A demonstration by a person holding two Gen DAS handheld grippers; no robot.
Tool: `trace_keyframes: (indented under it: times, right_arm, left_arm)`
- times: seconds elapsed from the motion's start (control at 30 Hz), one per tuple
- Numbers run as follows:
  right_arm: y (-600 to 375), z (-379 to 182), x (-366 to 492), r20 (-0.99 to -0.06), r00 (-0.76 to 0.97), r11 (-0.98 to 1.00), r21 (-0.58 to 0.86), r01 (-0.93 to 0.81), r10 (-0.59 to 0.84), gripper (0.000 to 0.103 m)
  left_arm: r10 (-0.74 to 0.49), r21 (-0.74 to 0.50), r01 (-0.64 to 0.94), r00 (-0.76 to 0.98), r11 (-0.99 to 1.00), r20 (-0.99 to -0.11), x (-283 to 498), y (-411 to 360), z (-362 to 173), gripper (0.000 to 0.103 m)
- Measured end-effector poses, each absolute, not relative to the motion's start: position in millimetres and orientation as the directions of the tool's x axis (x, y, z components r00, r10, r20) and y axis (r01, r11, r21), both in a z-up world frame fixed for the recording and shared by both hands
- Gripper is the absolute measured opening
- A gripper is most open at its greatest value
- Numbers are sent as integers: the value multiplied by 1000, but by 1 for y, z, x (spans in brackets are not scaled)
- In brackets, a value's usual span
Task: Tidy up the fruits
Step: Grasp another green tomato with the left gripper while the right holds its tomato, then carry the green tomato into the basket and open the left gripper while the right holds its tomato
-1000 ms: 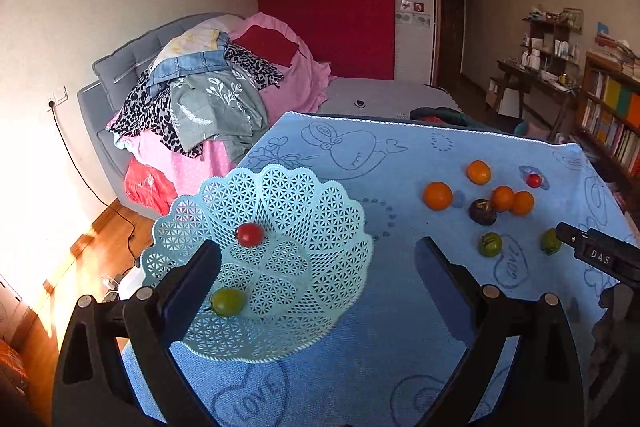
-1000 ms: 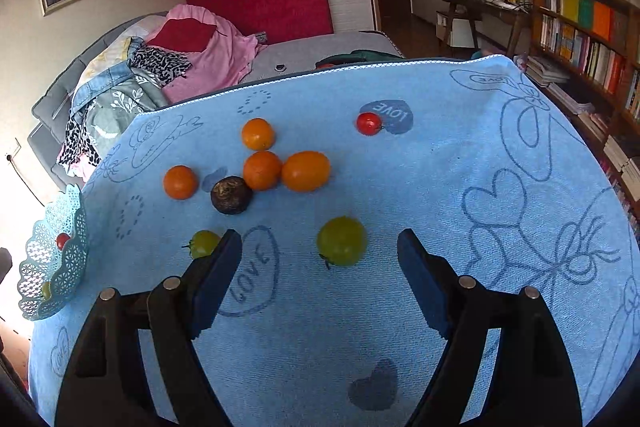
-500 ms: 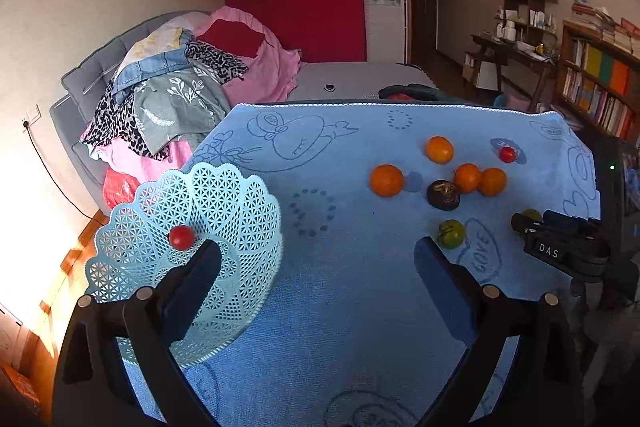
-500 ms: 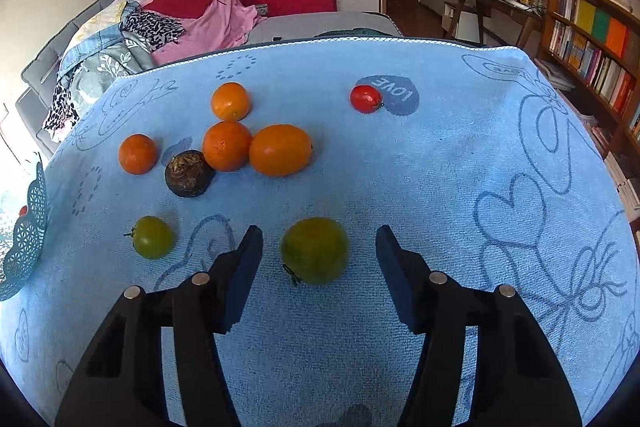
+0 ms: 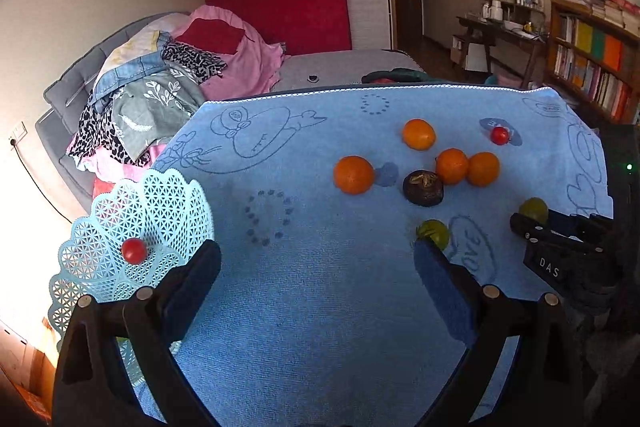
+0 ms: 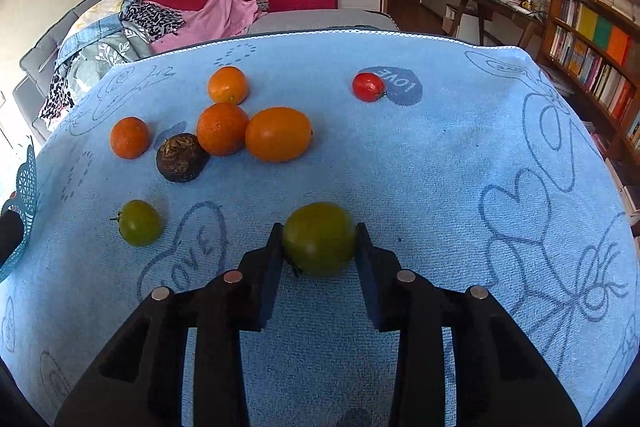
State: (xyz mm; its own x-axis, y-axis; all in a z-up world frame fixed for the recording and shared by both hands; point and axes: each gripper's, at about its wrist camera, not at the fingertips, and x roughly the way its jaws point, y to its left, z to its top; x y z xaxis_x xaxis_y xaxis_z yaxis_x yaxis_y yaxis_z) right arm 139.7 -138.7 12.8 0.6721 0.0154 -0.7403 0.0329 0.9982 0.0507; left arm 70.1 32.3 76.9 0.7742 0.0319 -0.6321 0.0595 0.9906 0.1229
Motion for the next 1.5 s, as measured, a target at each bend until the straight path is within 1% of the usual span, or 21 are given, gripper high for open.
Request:
trace_keyframes:
  times: [0.2, 0.47, 0.63, 0.67, 0.73, 0.93, 1.27, 1.37, 1.5]
  right_arm:
    - [-143, 17, 137, -728, 686, 998, 46, 47, 1, 36]
    - [-146, 19, 135, -717, 697, 997, 33, 66, -22, 36]
    - [-149, 16, 136, -723, 690, 997, 39, 73, -22, 36]
    - [-150, 16, 136, -725, 689, 996, 42, 73, -20, 36]
    - [-151, 15, 136, -726, 687, 996, 48, 76, -17, 36]
    - [-153, 14, 137, -726, 687, 995, 54, 84, -18, 36]
    - [-154, 12, 138, -731, 682, 995, 55, 85, -17, 36]
    - [-154, 11, 138, -731, 683, 995, 57, 85, -16, 36]
    - [-154, 10, 138, -730, 683, 995, 59, 85, -15, 36]
  left_arm:
    - [-15, 108, 110, 763, 988, -646, 87, 15, 64, 96]
    - [-87, 60, 178, 712, 982, -697, 114, -4, 40, 96]
    - [-140, 15, 217, 680, 976, -719, 125, -10, 30, 82]
    - [-143, 15, 222, 677, 975, -722, 126, -11, 28, 80]
    - [-149, 16, 233, 669, 972, -728, 129, -14, 24, 71]
    - [-154, 14, 244, 656, 970, -739, 135, -21, 18, 56]
    - [-164, 28, 272, 654, 962, -739, 135, -28, 15, 40]
    - [-174, 30, 288, 655, 957, -736, 134, -29, 16, 33]
    - [-180, 30, 294, 658, 955, -731, 133, -29, 17, 30]
